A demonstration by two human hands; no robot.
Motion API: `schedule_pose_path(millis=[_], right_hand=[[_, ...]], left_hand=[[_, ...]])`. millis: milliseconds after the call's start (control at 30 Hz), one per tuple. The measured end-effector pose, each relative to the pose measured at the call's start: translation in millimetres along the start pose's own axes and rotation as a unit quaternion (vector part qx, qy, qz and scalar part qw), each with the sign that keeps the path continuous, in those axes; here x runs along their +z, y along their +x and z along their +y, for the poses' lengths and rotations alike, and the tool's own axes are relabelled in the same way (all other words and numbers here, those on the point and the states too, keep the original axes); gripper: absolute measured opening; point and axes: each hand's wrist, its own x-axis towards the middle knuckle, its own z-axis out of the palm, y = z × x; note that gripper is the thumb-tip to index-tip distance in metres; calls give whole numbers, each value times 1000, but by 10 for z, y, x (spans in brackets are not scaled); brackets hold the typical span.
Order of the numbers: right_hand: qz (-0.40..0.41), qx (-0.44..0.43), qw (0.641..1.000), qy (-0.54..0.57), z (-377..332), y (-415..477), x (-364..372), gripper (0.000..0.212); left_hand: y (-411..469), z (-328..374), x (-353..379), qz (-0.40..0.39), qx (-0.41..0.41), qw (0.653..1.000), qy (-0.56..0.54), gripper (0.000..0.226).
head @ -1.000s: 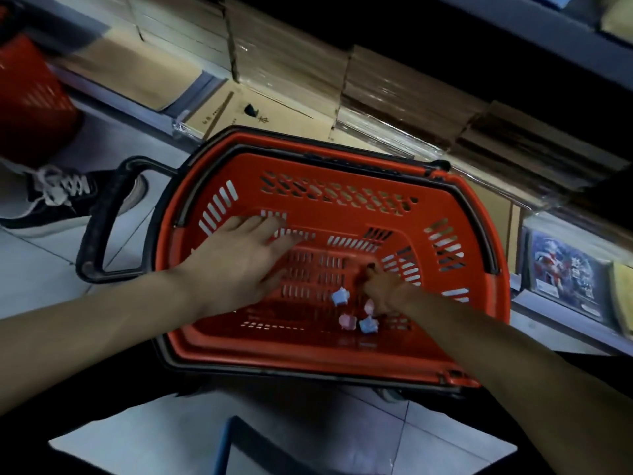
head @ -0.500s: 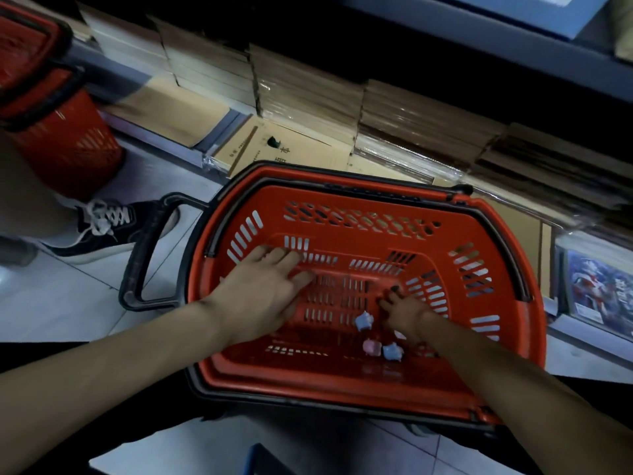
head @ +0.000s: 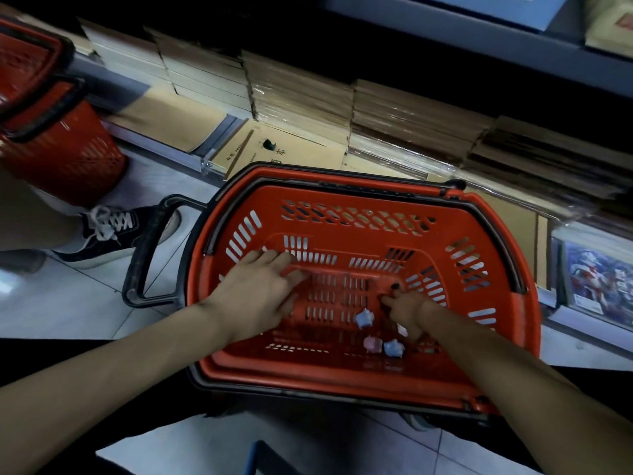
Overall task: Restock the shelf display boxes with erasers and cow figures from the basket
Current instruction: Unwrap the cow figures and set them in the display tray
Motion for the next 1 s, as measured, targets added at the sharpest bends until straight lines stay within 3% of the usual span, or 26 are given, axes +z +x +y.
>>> schedule_pose_path(millis=[133, 200, 233, 300, 400, 500, 567, 733, 900, 967, 1000], right_hand=[[27, 10, 998, 63, -3, -183, -160, 53], [70, 13, 991, 110, 23, -346, -320, 46], [95, 16, 986, 137, 56, -442, -420, 44], [157, 23, 968, 193, 120, -649, -659, 39], [292, 2, 896, 333, 109, -1002, -1070, 36], [413, -61, 819, 394, -76, -1383, -1522, 35], [449, -95, 797, 393, -243, -1592, -1802, 35], [460, -105, 779, 412, -436, -1729, -2091, 50], [544, -48, 648, 531, -276, -1734, -1910, 13], [517, -11, 654, 552, -191, -1541, -1655, 5], [482, 6, 690, 540, -155, -1415, -1508, 6]], left_hand=[[23, 42, -42, -34, -70, 991, -108, 41], [68, 90, -101, -64, -158, 941, -292, 30], [104, 115, -127, -74, -206, 884, -412, 24], [184, 162, -192, -94, -295, 736, -602, 20], [282, 205, -267, -124, -355, 546, -748, 36], [340, 233, -331, -122, -376, 418, -818, 52], [374, 262, -378, -119, -360, 359, -853, 58], [390, 330, -565, -103, -316, 323, -886, 54], [375, 234, -520, -59, -334, 329, -881, 24], [352, 214, -493, -63, -343, 350, -869, 26], [340, 208, -476, -65, -346, 363, -863, 28]])
